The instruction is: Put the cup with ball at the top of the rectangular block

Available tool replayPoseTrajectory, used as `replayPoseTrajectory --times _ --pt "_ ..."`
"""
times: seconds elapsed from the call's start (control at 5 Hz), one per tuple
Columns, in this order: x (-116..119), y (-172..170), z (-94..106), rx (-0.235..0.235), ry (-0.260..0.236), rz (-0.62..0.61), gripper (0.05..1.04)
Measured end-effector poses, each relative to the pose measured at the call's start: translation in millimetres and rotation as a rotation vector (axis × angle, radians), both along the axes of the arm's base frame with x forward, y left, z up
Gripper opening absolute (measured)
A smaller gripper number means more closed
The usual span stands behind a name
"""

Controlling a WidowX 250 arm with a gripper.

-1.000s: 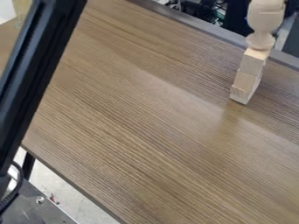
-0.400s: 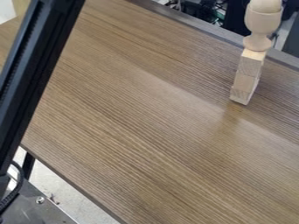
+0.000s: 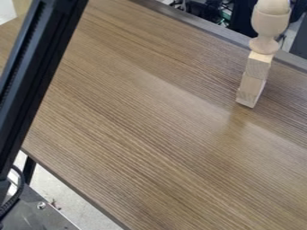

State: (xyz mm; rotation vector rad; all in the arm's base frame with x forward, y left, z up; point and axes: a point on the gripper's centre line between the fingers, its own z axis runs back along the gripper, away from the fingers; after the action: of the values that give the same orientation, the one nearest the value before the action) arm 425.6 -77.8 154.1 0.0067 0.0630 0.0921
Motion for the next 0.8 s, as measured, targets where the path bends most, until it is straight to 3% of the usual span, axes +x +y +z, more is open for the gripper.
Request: replayPoseTrajectory --times 0.4,0.6,0.8 --pt "1 -4 6.1 -0.047 -0.007 0.003 0.985" --pt "0 -2 14.6 -0.064 -0.040 0.011 0.985" --pt "-5 -3 38.7 -0.093 -0.096 0.008 0.985"
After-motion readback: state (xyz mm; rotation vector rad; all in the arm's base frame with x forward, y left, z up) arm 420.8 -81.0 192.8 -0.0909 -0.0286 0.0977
